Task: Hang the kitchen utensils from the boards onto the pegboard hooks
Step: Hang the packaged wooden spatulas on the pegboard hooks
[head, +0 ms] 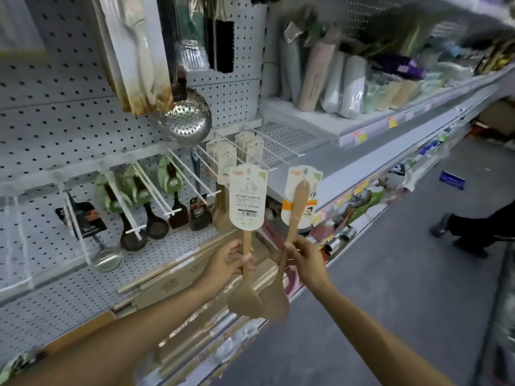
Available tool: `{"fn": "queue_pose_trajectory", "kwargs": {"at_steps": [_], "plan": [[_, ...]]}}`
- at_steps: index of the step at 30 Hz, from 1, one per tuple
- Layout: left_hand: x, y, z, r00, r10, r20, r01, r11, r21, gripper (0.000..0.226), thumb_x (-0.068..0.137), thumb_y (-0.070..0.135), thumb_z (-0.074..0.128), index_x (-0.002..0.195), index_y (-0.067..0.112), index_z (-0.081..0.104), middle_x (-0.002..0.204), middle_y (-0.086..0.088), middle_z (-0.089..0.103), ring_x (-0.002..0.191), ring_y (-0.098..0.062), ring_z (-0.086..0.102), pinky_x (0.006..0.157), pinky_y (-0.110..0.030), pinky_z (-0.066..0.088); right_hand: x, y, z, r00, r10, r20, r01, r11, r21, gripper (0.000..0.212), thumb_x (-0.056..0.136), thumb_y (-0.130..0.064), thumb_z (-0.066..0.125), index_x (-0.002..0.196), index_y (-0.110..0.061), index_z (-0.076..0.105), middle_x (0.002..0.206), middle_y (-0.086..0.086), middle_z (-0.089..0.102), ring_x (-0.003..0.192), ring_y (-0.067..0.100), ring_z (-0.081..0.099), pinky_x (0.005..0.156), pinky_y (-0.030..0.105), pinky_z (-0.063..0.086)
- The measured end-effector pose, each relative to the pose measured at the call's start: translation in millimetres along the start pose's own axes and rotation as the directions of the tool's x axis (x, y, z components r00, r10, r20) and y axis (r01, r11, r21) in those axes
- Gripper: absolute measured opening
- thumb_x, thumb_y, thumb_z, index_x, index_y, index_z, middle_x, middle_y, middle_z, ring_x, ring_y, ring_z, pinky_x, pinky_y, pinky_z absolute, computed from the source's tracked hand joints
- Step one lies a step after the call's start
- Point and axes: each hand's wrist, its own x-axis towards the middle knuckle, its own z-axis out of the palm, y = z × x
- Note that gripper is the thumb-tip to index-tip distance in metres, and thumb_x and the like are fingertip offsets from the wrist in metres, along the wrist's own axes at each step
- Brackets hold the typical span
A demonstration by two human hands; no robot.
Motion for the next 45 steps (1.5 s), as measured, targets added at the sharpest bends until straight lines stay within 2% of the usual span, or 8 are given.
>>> {"fn": "queue_pose_trajectory", "kwargs": {"at_steps": [5, 12, 15, 24, 30, 36, 40, 45], "plan": [[29, -7, 14, 0.998, 0.032, -0.053, -0.027, 0.995, 0.098, 0.009, 0.095, 0.008, 0.063, 0.1, 0.014, 0.068, 0.092, 0.001, 0.075, 0.092, -0.015, 0.072, 0.087, -0.035, 0.058, 37, 9, -24, 0.999, -0.023, 0.034, 0.024, 0.999, -0.04, 0.015, 0.097, -0.012, 0.057, 0.09, 0.002, 0.057, 0.075, 0.015, 0.059, 0.067, 0.025, 0.059, 0.065, 0.038, 0.055], [67, -21, 46, 0.99, 0.024, -0.137, -0.008, 0.994, 0.113, 0.012, 0.093, 0.019, 0.068, 0.102, 0.025, 0.071, 0.103, 0.0, 0.075, 0.097, -0.018, 0.073, 0.096, -0.048, 0.055, 107, 43, -62, 0.976, -0.033, 0.214, 0.047, 0.997, -0.061, 0.032, 0.097, -0.039, 0.055, 0.081, -0.011, 0.058, 0.069, 0.014, 0.058, 0.066, 0.034, 0.061, 0.068, 0.063, 0.051], [83, -20, 65, 0.98, 0.018, -0.197, 0.005, 0.993, 0.116, 0.018, 0.092, 0.022, 0.069, 0.101, 0.038, 0.071, 0.103, 0.002, 0.075, 0.095, -0.018, 0.074, 0.094, -0.049, 0.055, 140, 55, -81, 0.951, -0.025, 0.309, 0.053, 0.995, -0.082, 0.034, 0.093, -0.05, 0.056, 0.079, -0.019, 0.057, 0.074, 0.023, 0.059, 0.072, 0.045, 0.063, 0.066, 0.063, 0.051], [105, -25, 110, 0.95, 0.007, -0.314, 0.03, 0.993, 0.112, 0.017, 0.093, 0.012, 0.066, 0.096, 0.028, 0.071, 0.097, -0.005, 0.075, 0.094, -0.022, 0.072, 0.094, -0.049, 0.052, 204, 76, -95, 0.873, 0.012, 0.487, 0.042, 0.994, -0.099, 0.029, 0.092, -0.05, 0.057, 0.078, -0.024, 0.061, 0.077, 0.018, 0.065, 0.073, 0.043, 0.062, 0.068, 0.063, 0.052], [114, -26, 122, 0.947, -0.032, -0.319, 0.056, 0.996, 0.065, 0.015, 0.093, 0.01, 0.067, 0.095, 0.024, 0.072, 0.1, -0.008, 0.073, 0.097, -0.025, 0.072, 0.092, -0.036, 0.054, 221, 83, -89, 0.844, 0.043, 0.534, 0.028, 0.992, -0.124, 0.026, 0.098, -0.031, 0.055, 0.076, -0.04, 0.067, 0.076, -0.004, 0.071, 0.076, 0.022, 0.07, 0.073, 0.048, 0.059], [123, -25, 126, 0.929, -0.058, -0.365, 0.078, 0.996, 0.04, 0.016, 0.092, 0.01, 0.068, 0.094, 0.026, 0.071, 0.103, -0.007, 0.073, 0.099, -0.023, 0.073, 0.088, -0.023, 0.054, 249, 71, -72, 0.817, 0.032, 0.576, 0.015, 0.997, -0.077, 0.017, 0.097, -0.022, 0.058, 0.084, -0.019, 0.068, 0.071, -0.013, 0.07, 0.067, -0.001, 0.062, 0.061, 0.017, 0.045], [124, -24, 125, 0.91, -0.046, -0.412, 0.073, 0.996, 0.049, 0.013, 0.093, 0.008, 0.066, 0.094, 0.021, 0.07, 0.103, -0.01, 0.072, 0.101, -0.026, 0.071, 0.085, -0.02, 0.052, 270, 58, -55, 0.806, 0.035, 0.591, -0.039, 0.999, -0.006, 0.015, 0.095, -0.024, 0.059, 0.09, -0.017, 0.071, 0.077, -0.003, 0.071, 0.075, 0.014, 0.064, 0.063, 0.03, 0.049], [120, -22, 118, 0.886, -0.013, -0.463, 0.064, 0.993, 0.094, 0.007, 0.094, 0.012, 0.066, 0.1, 0.01, 0.068, 0.096, -0.008, 0.074, 0.095, -0.025, 0.072, 0.079, -0.022, 0.051, 302, 58, -30, 0.793, 0.025, 0.609, 0.01, 0.999, -0.053, 0.032, 0.083, -0.052, 0.056, 0.094, -0.025, 0.07, 0.089, 0.013, 0.074, 0.085, 0.038, 0.068, 0.07, 0.052, 0.055]]}}
